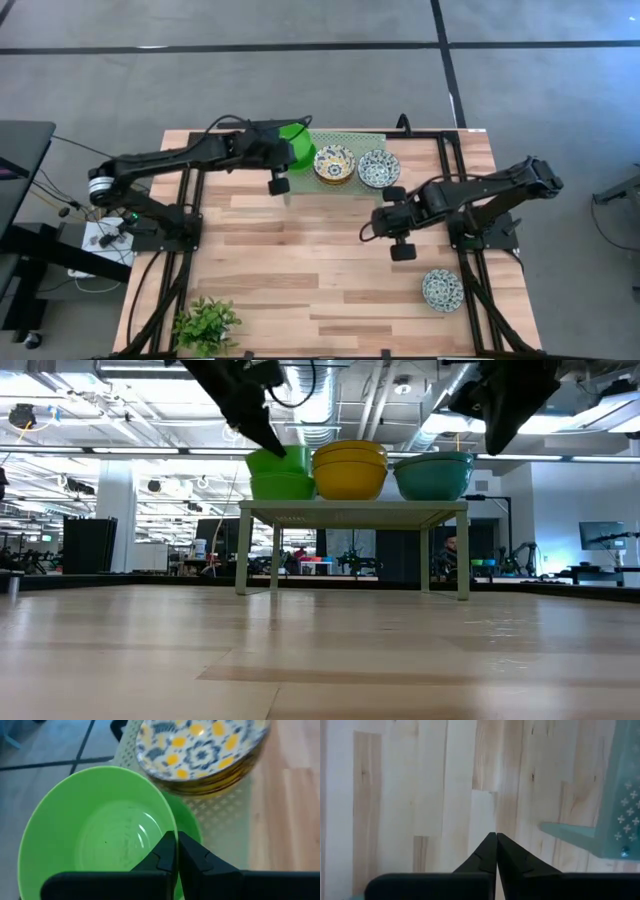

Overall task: Pick & Place Mini bowls
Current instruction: Stack the green bowl on the green bowl on the shelf, then stack the blue bowl on the blue bowl on the shelf

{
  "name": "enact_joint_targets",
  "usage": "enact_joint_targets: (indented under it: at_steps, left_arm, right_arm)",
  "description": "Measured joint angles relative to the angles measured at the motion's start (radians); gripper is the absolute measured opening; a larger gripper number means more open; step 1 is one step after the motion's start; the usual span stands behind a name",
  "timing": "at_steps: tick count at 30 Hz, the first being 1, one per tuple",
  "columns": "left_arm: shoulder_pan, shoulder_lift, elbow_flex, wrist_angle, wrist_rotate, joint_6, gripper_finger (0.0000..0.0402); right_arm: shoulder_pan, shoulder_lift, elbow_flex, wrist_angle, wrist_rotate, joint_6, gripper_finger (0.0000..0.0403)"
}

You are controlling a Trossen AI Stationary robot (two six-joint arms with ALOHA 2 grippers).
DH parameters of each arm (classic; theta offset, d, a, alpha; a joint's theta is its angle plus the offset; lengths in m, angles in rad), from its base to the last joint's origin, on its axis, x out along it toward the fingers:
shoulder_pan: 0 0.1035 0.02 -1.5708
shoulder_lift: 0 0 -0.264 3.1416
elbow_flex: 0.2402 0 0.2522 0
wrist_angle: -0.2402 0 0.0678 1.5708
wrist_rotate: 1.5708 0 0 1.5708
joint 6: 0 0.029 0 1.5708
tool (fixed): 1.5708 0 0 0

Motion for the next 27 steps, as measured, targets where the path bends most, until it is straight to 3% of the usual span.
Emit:
enact_joint_targets:
  at_steps: [12, 27]
  left_arm:
    - [0.003, 0.012, 0.000, 0.002, -0.004, -0.003, 0.0016]
    - [-0.006, 0.012, 0.000, -0.001, -0.005, -0.003, 0.0091]
  right_arm:
    - [0.001, -0.002, -0.115, 0.082, 0.000, 0.000, 0.0001]
    - [0.001, -0.003, -0.116, 0.090, -0.001, 0.008, 0.0004]
